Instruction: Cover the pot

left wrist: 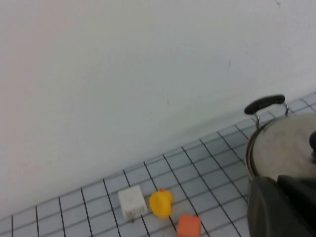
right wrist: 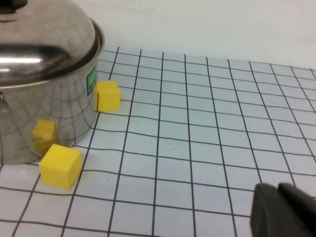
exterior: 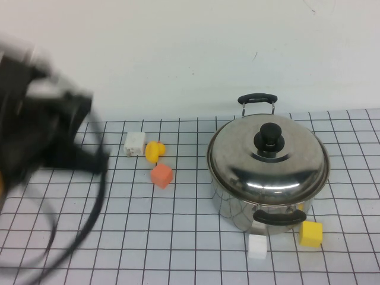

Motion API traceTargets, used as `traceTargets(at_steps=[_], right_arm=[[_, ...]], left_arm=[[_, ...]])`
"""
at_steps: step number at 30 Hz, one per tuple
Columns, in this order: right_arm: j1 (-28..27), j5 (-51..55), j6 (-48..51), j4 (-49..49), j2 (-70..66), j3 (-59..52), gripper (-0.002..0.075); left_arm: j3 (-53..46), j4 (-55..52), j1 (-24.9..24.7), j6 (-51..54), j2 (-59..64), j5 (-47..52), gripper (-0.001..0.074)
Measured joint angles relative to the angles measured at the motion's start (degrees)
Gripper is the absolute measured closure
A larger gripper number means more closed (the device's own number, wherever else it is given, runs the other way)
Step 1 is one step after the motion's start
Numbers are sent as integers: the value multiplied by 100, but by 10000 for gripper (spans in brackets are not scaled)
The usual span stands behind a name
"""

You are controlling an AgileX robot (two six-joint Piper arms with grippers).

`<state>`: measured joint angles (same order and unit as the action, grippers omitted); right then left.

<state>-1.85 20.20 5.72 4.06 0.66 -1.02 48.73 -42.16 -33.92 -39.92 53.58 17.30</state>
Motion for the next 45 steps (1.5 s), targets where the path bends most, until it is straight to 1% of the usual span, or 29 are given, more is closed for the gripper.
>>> traceTargets(at_steps=[5, 10, 18, 28, 33, 36, 39, 45], right_arm=[[0, 0, 0, 0, 0, 0, 717], [0, 0, 0, 0, 0, 0, 717], [0, 0, 0, 0, 0, 0, 717], [0, 0, 0, 0, 0, 0, 717], [0, 0, 0, 0, 0, 0, 717], [0, 0, 0, 0, 0, 0, 717], [0, 0, 0, 0, 0, 0, 717], [0, 0, 0, 0, 0, 0, 717]], left_arm=[[-1047, 0, 0, -126, -768, 14, 735], [-1662, 0, 0, -200, -1253, 14, 735], [-2050, 0, 0, -200, -1304, 28, 735], [-2073, -10, 0, -200, -1304, 28, 736], [-2201, -69, 12, -200, -1779, -18, 736], [-2426, -60, 224, -287, -2262, -410, 736], [-2743, -28, 599, -599, -2778, -936, 736], [-3542, -28, 1590, -1260, -3727, -2137, 736]])
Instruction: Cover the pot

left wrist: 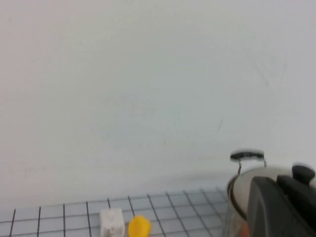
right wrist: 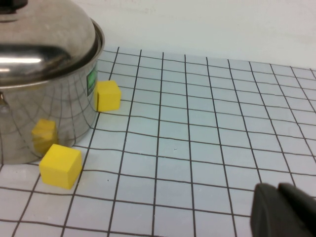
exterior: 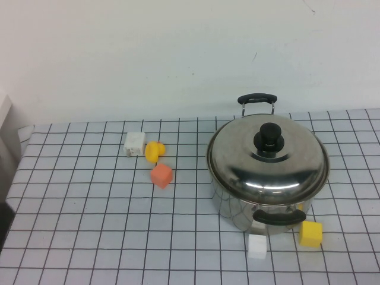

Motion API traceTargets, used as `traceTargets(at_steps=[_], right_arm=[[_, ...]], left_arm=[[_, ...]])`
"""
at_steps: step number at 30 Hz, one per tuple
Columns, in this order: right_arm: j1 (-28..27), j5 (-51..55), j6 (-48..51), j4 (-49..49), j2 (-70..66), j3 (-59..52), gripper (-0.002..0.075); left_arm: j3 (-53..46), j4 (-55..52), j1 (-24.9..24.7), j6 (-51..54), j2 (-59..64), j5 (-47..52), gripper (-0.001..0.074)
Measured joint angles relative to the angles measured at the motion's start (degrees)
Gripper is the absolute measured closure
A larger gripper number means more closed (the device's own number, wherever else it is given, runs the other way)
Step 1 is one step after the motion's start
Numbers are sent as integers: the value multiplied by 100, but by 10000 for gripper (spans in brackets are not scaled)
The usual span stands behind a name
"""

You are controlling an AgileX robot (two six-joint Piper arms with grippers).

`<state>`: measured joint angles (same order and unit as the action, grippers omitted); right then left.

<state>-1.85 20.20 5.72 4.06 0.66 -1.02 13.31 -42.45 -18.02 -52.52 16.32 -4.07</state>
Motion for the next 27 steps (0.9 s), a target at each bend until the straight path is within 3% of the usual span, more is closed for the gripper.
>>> traceTargets(at_steps=[7, 15, 21, 27], right_arm=[[0, 0, 0, 0, 0, 0, 717], [0, 0, 0, 0, 0, 0, 717], [0, 0, 0, 0, 0, 0, 717], [0, 0, 0, 0, 0, 0, 717]], left_arm=[[-668, -66, 931, -734, -906, -701, 736], [-929, 220, 1100, -1187, -1018, -653, 736], [-1451, 2549, 1100, 882, -1374, -685, 736], [-1451, 4612, 1156, 3040, -1681, 830, 736]])
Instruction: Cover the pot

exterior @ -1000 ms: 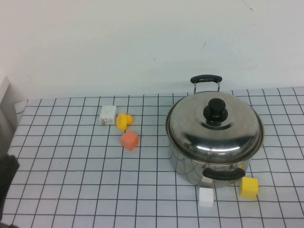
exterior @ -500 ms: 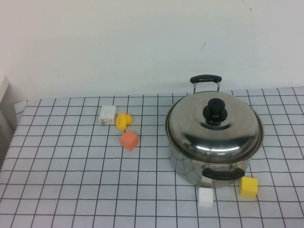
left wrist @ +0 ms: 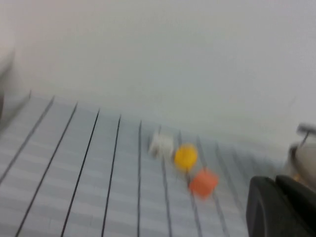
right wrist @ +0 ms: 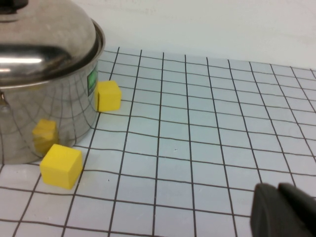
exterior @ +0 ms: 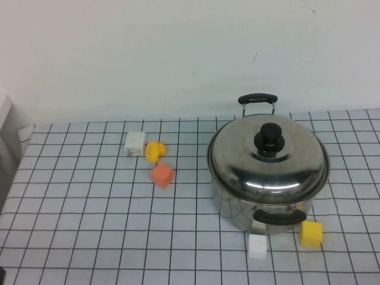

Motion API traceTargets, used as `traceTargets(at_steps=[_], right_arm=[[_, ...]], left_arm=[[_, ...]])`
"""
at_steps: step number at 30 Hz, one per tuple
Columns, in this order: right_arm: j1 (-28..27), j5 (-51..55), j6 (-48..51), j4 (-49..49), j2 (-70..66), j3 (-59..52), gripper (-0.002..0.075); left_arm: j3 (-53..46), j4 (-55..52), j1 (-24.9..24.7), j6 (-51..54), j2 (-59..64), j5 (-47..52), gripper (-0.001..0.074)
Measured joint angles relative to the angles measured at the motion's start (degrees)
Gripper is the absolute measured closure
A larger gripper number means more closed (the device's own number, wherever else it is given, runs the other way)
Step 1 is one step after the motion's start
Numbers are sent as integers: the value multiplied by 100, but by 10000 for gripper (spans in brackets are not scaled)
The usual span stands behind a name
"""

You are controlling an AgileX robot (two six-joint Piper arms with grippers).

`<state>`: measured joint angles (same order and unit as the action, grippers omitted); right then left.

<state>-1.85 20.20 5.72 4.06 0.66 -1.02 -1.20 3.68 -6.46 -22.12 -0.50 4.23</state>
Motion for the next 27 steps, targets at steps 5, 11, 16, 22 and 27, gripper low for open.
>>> traceTargets(at_steps=[5, 11, 16, 22, 27], right_arm=[[0, 0, 0, 0, 0, 0, 717], [0, 0, 0, 0, 0, 0, 717], [0, 0, 0, 0, 0, 0, 717], [0, 0, 0, 0, 0, 0, 717], [0, 0, 0, 0, 0, 0, 717]], left_arm=[[0, 514, 10, 453, -9, 1236, 736], [10, 541, 10, 467, -9, 1363, 736], [18, 392, 10, 484, -9, 1385, 736], [18, 354, 10, 497, -9, 1385, 736], [18, 219, 10, 506, -9, 1385, 736]])
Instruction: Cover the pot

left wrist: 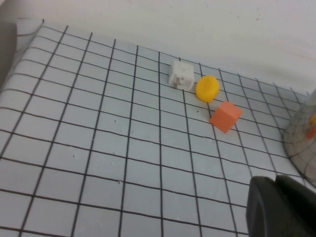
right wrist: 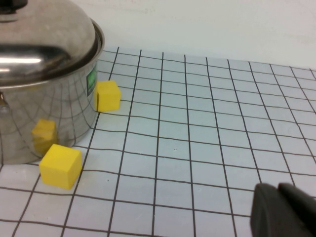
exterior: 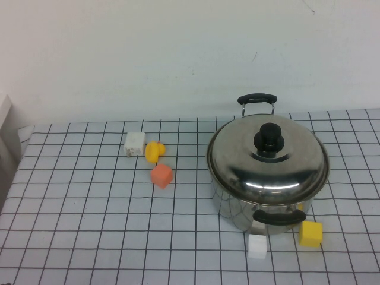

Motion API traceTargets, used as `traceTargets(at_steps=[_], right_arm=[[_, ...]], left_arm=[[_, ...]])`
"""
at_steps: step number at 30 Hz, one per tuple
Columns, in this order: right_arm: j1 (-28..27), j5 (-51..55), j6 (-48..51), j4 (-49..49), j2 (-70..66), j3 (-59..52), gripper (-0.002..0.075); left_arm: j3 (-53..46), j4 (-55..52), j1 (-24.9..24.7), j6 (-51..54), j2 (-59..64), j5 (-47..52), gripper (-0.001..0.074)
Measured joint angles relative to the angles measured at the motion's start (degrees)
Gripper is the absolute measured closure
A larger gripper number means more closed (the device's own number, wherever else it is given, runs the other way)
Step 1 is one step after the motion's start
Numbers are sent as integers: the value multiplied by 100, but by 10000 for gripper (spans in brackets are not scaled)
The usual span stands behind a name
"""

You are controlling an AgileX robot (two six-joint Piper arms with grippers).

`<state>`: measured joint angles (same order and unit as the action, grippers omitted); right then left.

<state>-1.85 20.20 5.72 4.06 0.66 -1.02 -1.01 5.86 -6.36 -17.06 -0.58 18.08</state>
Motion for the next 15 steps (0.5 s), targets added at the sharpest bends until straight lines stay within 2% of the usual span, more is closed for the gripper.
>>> traceTargets(at_steps=[15], right_arm=[[0, 0, 0, 0, 0, 0, 717]], left_arm=[[0, -193, 0, 80, -4, 0, 736]])
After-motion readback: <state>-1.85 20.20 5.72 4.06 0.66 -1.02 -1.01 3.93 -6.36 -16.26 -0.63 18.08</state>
